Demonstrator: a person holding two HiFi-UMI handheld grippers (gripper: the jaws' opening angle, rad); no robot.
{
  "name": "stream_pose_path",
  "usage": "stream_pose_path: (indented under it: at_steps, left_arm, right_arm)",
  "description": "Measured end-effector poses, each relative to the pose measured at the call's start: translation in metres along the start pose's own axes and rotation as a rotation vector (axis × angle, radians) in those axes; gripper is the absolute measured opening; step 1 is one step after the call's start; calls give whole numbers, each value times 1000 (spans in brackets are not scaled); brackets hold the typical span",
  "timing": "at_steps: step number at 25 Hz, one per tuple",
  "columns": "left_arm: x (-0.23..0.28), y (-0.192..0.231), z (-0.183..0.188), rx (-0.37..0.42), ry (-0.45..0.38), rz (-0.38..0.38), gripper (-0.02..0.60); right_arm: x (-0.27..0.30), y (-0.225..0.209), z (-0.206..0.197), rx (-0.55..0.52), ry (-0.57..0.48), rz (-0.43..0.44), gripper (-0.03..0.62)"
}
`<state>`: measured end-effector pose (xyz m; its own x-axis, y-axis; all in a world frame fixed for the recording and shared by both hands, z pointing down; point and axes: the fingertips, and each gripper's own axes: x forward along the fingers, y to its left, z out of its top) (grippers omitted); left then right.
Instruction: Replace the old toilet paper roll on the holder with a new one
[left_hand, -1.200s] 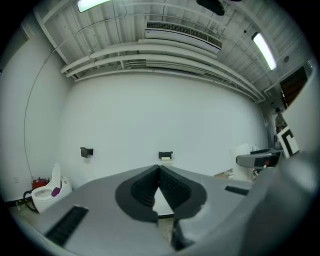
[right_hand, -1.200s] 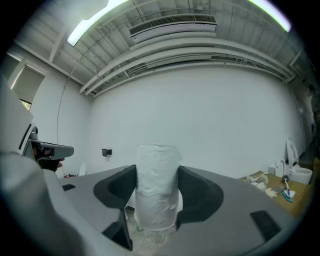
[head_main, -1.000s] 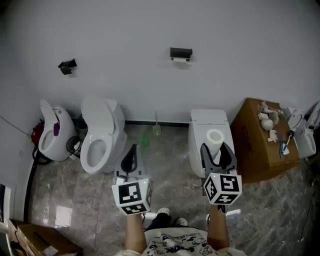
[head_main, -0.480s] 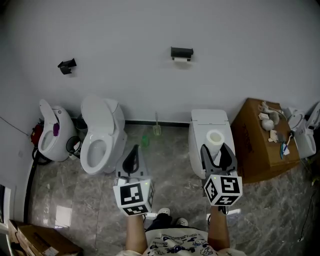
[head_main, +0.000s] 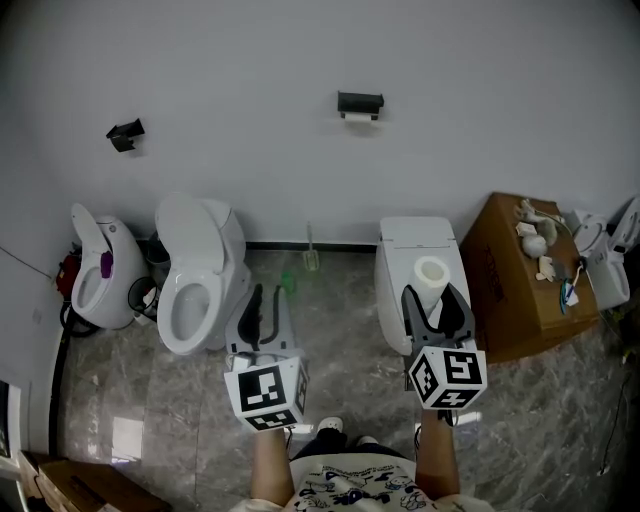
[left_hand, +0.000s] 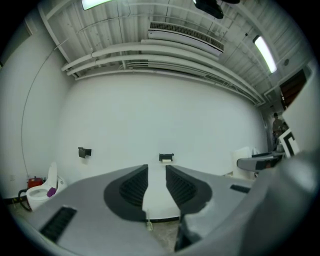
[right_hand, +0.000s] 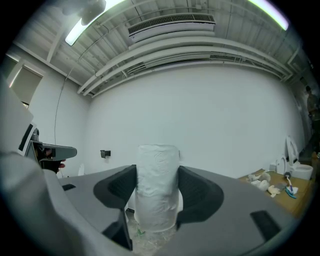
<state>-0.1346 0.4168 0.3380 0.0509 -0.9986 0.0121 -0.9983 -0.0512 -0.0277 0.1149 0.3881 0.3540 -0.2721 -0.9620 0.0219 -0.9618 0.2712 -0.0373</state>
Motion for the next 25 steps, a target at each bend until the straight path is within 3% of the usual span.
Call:
stream_pose_path:
  at_steps: [5, 14, 25]
  left_arm:
    - [11, 12, -3, -13, 4, -29, 170]
    - [24, 26, -10, 13, 17, -56, 238]
    - [67, 30, -17, 52, 8, -64, 244]
  right_arm:
    - [9, 15, -3, -5, -3, 0, 275]
    - [21, 27, -14, -8, 24, -19, 275]
    - [65, 14, -23, -1, 46, -40, 275]
